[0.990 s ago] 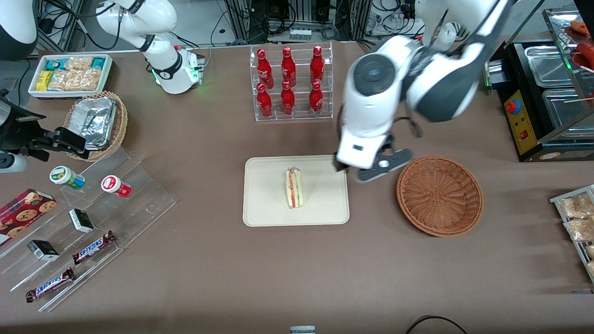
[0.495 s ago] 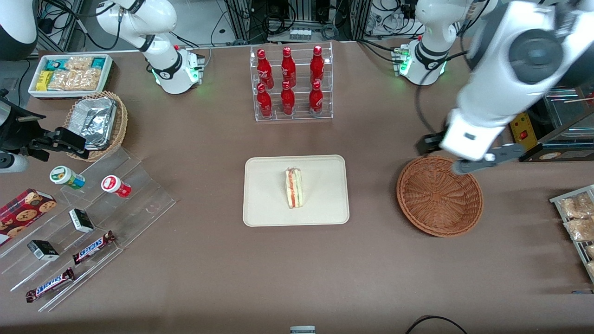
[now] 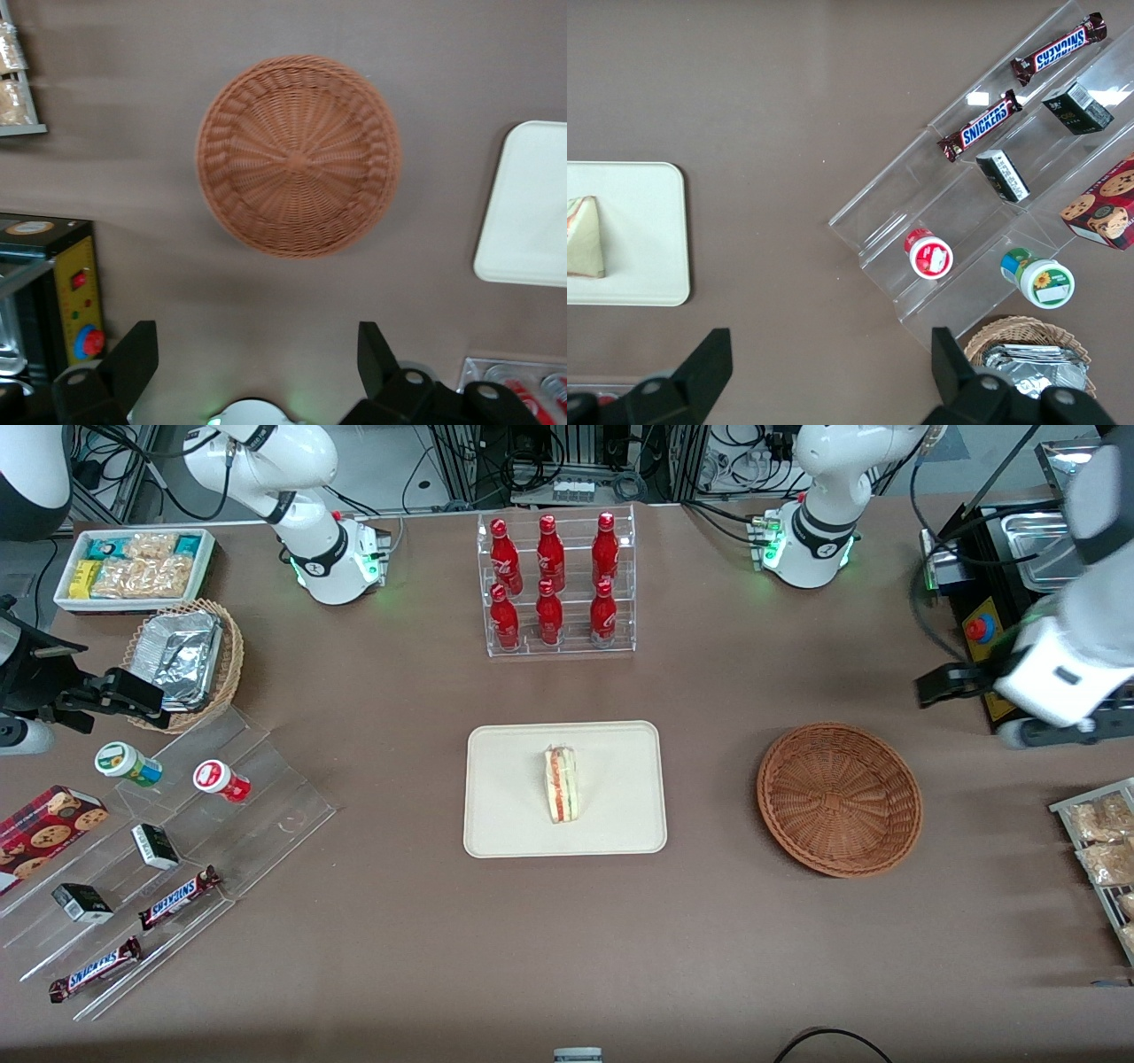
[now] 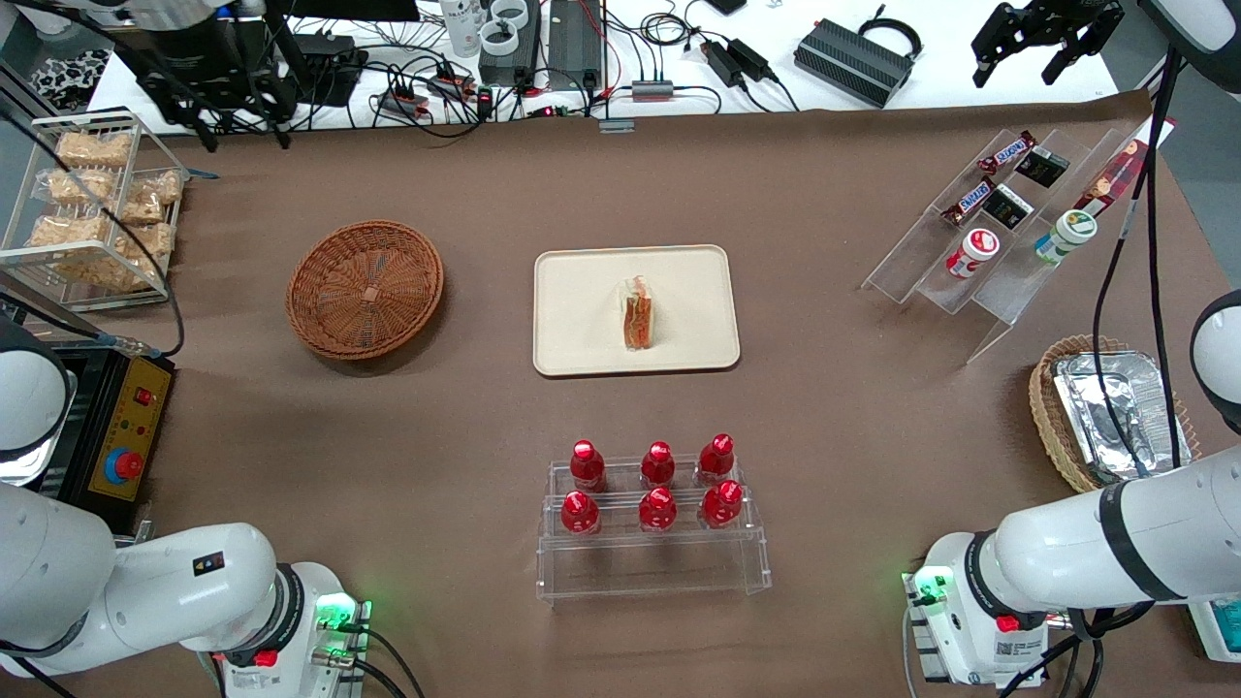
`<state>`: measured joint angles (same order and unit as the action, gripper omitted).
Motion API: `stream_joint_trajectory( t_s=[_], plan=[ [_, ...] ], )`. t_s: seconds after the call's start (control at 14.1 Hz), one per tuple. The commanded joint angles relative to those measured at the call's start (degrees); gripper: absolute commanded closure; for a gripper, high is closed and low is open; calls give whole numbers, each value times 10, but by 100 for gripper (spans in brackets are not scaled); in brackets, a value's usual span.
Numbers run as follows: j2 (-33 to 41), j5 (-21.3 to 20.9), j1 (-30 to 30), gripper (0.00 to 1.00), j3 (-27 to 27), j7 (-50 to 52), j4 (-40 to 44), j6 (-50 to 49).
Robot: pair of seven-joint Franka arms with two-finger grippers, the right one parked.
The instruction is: Place sandwich from basket to tray
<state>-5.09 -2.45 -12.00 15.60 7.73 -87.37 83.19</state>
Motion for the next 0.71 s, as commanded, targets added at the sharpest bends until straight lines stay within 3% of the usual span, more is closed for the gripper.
stream_joint_trajectory(
  t_s=[0.0,0.28,0.64],
  plan=[
    [56,28,88,1,-129,-73,-55,8],
    [66,25,120,1,-145,-83,-70,9],
    [56,27,116,1,-150,-75,-54,7]
  ],
)
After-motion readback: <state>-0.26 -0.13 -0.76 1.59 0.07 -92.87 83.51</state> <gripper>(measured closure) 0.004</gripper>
